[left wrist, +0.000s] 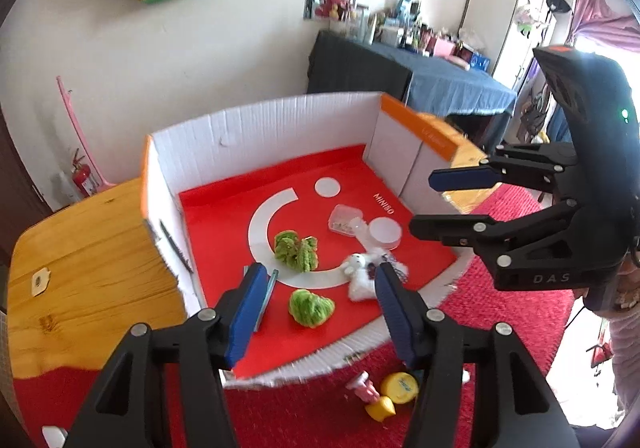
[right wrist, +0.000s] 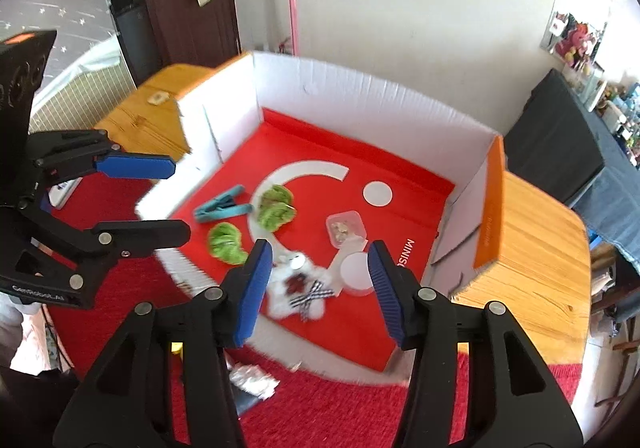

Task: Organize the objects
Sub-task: 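Withdraw both open grippers from the box back over the blanket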

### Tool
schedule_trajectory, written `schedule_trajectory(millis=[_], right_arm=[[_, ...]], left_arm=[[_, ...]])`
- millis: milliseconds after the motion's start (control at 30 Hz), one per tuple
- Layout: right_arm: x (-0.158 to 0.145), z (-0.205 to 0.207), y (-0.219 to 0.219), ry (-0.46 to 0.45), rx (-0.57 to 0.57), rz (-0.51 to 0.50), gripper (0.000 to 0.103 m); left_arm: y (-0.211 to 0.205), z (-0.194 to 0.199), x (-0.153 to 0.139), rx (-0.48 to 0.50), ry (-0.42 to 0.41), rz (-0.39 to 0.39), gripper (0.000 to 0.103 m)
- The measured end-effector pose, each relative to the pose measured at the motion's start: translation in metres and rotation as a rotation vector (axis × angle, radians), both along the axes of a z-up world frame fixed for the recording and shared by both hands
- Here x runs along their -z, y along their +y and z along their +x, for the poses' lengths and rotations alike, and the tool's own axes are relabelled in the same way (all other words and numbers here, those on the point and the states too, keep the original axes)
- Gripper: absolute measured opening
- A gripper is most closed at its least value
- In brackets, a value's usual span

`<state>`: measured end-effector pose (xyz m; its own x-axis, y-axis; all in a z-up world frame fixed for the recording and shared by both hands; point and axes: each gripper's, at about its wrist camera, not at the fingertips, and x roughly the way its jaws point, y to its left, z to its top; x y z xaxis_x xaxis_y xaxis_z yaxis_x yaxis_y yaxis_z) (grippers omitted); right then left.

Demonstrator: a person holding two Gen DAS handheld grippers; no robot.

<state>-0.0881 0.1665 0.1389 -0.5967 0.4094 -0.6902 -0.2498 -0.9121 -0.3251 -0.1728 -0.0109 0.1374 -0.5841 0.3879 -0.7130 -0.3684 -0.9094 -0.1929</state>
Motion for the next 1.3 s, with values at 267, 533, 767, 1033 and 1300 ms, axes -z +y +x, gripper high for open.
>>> schedule_trajectory(millis=[267,533,767,1033,1300], right_arm=[[-0.011,0.036,-0.04,0.126,-0.007,0.062,0.064],[-0.016,0.074,-0.067,0.251,0.029,0.094,0.078],[-0.001,0.101,-0.079,0.359,0.078,0.113,0.087],[0.03,0.117,-0.071,0.417,0.163,0.058,0.094],[0.065,0.121,-0.057,0.4,0.23,0.052,0.094]], left_arm=[[-0.009,0.049,-0.022,-0.067,0.107,0.024,0.067],[-0.007,0.082,-0.029,-0.1,0.194,0.045,0.081],[-0.008,0.105,-0.017,-0.153,0.218,0.088,0.09],[-0.009,0.116,0.012,-0.232,0.186,0.112,0.098],[0.001,0.124,0.049,-0.316,0.167,0.08,0.103]])
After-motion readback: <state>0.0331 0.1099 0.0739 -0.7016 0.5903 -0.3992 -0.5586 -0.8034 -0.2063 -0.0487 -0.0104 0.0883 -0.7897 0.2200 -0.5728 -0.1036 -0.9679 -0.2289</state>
